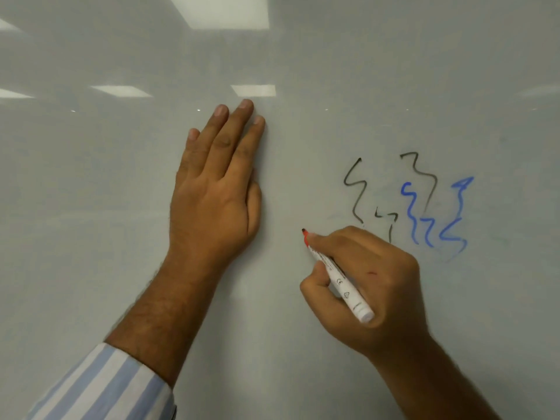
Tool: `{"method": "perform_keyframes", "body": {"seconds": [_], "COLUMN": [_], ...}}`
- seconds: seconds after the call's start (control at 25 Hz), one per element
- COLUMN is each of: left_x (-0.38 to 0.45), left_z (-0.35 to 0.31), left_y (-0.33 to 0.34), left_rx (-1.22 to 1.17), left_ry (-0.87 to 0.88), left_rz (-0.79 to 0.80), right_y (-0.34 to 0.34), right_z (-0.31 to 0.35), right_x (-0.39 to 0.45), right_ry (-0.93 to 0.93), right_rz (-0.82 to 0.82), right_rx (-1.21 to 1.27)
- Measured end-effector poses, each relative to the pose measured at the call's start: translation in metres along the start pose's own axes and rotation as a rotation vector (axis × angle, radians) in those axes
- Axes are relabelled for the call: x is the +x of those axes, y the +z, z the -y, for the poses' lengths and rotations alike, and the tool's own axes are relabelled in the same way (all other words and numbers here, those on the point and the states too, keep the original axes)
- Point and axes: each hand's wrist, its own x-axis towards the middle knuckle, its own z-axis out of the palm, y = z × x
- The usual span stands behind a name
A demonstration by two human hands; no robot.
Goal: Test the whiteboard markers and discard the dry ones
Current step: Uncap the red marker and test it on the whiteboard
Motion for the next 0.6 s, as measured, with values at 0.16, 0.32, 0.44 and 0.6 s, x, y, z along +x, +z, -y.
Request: {"method": "perform_keyframes", "body": {"seconds": [0.16, 0.32, 0.44, 0.6], "left_x": [-0.004, -0.005, -0.007, -0.011], "left_z": [-0.001, 0.0, -0.003, -0.006], "left_y": [0.002, 0.002, 0.002, 0.003], "left_rx": [0.04, 0.05, 0.076, 0.092], "left_ry": [-0.015, -0.023, -0.052, -0.101], "left_rz": [-0.021, -0.018, -0.014, -0.008], "right_y": [-0.031, -0.029, -0.009, -0.02], "right_z": [0.007, 0.0, -0.004, -0.016], "right_x": [0.006, 0.028, 0.025, 0.014], "right_ry": [0.164, -0.003, -0.028, -0.03], "right_rz": [0.214, -0.039, -0.023, -0.063], "right_rx": [0.067, -0.016, -0.073, -0.095]}}
